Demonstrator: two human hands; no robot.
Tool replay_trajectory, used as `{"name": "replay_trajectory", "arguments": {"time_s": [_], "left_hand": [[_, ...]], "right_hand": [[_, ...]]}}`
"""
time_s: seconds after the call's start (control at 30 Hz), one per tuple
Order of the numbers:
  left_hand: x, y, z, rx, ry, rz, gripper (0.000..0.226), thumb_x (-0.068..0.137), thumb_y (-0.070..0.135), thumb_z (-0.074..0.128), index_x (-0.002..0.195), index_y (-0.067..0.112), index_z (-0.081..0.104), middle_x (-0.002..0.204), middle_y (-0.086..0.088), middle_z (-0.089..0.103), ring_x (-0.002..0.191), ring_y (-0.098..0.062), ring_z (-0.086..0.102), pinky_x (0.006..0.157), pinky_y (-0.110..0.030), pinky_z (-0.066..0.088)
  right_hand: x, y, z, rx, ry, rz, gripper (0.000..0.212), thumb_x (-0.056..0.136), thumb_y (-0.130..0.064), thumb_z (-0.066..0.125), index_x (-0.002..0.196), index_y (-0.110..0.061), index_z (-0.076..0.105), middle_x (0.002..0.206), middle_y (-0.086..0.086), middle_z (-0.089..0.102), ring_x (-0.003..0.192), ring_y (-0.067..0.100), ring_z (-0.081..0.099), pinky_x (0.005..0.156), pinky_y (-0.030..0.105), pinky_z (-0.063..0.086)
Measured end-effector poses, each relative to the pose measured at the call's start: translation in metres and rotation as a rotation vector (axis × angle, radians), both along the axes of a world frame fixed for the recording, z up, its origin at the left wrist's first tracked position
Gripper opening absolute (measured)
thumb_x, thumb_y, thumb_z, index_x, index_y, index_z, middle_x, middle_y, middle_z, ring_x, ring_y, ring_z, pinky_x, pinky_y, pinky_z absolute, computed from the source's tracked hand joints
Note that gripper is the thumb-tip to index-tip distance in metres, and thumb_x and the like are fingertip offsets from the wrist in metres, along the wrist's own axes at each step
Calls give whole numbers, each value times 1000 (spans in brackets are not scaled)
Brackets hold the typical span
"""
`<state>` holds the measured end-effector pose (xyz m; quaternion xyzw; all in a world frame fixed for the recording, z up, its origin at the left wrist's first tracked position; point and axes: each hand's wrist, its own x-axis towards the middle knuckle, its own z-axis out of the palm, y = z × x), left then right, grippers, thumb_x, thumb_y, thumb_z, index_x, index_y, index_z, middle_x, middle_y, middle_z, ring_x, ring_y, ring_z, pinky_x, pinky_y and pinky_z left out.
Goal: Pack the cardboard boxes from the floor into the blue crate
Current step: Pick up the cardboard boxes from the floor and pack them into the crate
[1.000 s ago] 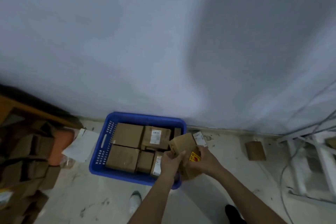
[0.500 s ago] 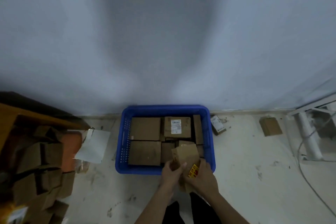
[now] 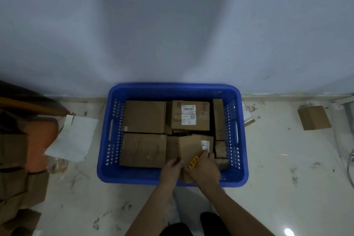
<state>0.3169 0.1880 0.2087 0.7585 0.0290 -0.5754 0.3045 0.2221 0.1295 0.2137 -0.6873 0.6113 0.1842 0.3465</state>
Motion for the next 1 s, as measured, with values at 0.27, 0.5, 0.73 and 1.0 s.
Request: {"name": "replay_trajectory", "arguments": {"time_s": [0.27,0.5,0.73,1.0], "left_hand": [[35,8,-110,35,63,25,42,98,15,49,139,8,43,137,-12,51,106,-19,52,77,-25,46],[33,8,-160,-24,51,-67,46,100,19,46,144,13,34,139,-8,48,110,-13,50,76,-15,44],[13,0,-173,-16,-4,-214,51,97,2,37,146,11,29,145,-6,39,130,-20,41,99,-21,33],[-4,3,-179,2,89,-323,52,97,8,41,146,16,27,133,-4,50,81,-1,47,65,-13,36]], "right_hand": [[32,8,-124,181,-57,-113,79,78,-64,60,130,-7,41,125,11,45,106,29,56,84,38,51],[37,1,-182,422,-279,-418,60,86,-42,65,135,-12,46,119,7,59,105,20,55,93,32,48],[23,-9,-192,236,-142,-152,33,94,-14,53,124,-3,61,121,16,64,109,28,60,88,31,48],[7,-12,-203,228,-37,-85,21,90,-19,53,104,-8,64,106,12,67,96,27,62,76,31,49]]}}
